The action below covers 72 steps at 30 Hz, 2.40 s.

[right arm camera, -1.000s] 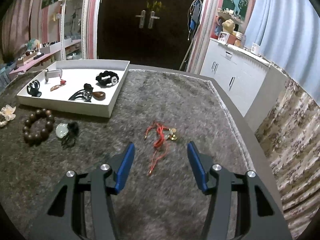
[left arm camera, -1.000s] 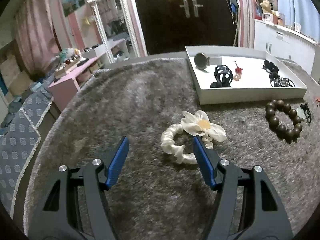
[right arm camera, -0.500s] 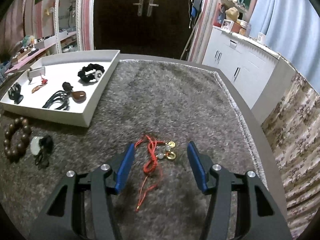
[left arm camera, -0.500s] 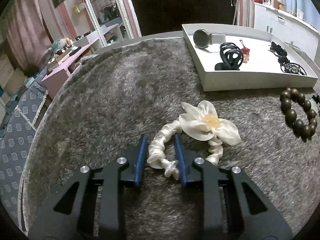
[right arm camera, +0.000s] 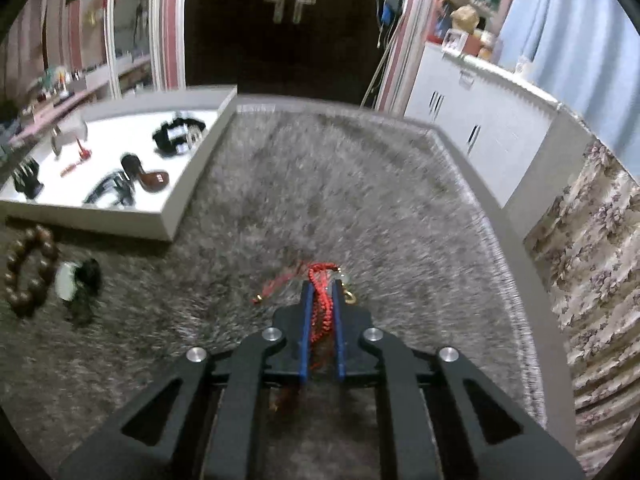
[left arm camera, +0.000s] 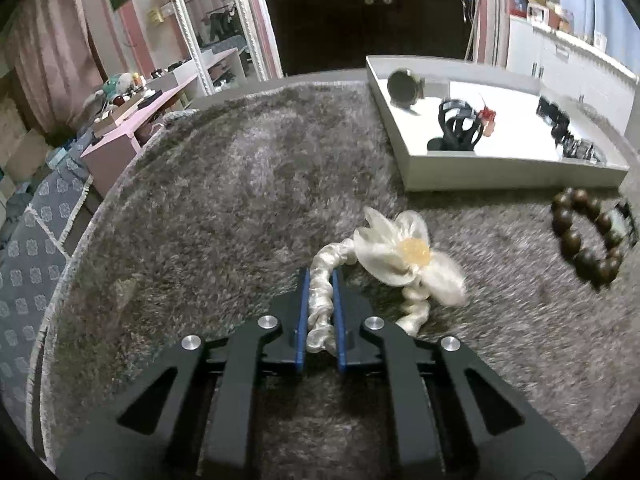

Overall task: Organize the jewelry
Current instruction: 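Grasp the red string with gold charms with the right tool while the left grasps the white scrunchie, then lift the red charm string and white scrunchie and carry both over the tray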

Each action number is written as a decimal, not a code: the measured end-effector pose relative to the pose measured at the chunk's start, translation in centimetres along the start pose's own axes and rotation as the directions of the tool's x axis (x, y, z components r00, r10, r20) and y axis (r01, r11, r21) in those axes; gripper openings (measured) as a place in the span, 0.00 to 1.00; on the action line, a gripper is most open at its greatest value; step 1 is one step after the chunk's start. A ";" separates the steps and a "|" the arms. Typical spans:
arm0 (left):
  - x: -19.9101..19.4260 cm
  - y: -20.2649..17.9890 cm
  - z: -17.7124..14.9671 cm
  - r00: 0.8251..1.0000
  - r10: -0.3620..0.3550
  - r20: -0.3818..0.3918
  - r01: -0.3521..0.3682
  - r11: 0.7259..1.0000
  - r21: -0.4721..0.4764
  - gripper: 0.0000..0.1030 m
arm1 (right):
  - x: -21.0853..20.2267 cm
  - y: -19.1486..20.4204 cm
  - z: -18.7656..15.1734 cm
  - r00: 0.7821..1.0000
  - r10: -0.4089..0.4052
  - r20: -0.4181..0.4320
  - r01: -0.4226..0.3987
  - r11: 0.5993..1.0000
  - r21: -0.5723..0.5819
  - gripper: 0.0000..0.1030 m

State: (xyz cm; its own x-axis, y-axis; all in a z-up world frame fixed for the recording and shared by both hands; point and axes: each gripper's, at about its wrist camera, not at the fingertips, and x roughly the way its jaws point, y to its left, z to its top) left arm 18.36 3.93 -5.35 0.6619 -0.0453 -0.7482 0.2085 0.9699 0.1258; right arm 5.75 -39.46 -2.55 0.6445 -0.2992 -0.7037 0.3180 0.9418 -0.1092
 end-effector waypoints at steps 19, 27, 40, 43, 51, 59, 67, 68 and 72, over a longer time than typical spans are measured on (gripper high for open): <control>-10.5 -3.1 7.7 0.966 -0.027 0.256 0.010 0.998 0.065 0.08 | -10.7 1.6 4.9 0.970 0.058 0.238 -0.044 0.997 -0.062 0.09; -11.0 -6.7 15.0 0.946 -0.058 0.319 0.030 0.995 0.091 0.08 | -11.5 6.3 10.8 0.940 0.151 0.305 -0.120 0.985 -0.120 0.09; -0.7 -11.4 23.3 0.968 -0.046 0.246 0.030 0.997 0.068 0.08 | -2.1 12.9 20.3 0.942 0.245 0.228 -0.211 0.963 -0.165 0.09; 2.8 -11.6 23.8 0.975 -0.031 0.220 0.022 0.999 0.045 0.08 | 1.5 13.9 20.7 0.949 0.247 0.196 -0.216 0.962 -0.164 0.09; 9.3 -13.7 23.9 0.988 -0.066 0.136 0.058 0.996 0.062 0.08 | 9.2 16.2 20.5 0.952 0.294 0.085 -0.279 0.947 -0.160 0.09; 11.3 -16.1 23.0 0.993 -0.066 0.099 0.055 0.992 0.110 0.08 | 11.8 17.8 19.8 0.958 0.285 0.042 -0.272 0.943 -0.192 0.09; 11.7 -15.5 23.2 0.995 -0.058 0.077 0.051 0.995 0.086 0.08 | 13.3 18.1 19.4 0.957 0.289 0.001 -0.284 0.940 -0.187 0.09; 12.0 -15.5 23.3 0.996 -0.054 0.066 0.048 0.995 0.088 0.09 | 13.4 18.1 19.4 0.957 0.291 -0.006 -0.287 0.940 -0.186 0.09; 12.8 -16.3 23.6 0.999 -0.044 0.032 0.040 0.993 0.110 0.09 | 14.1 17.9 19.3 0.954 0.300 -0.031 -0.300 0.938 -0.170 0.09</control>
State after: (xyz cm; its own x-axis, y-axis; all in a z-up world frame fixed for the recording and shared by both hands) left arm 40.40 -18.14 -1.61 0.6748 -0.0954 -0.7318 0.3127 0.9351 0.1665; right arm 33.94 -29.77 -0.93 0.6883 0.0016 -0.7255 -0.0136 0.9999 -0.0106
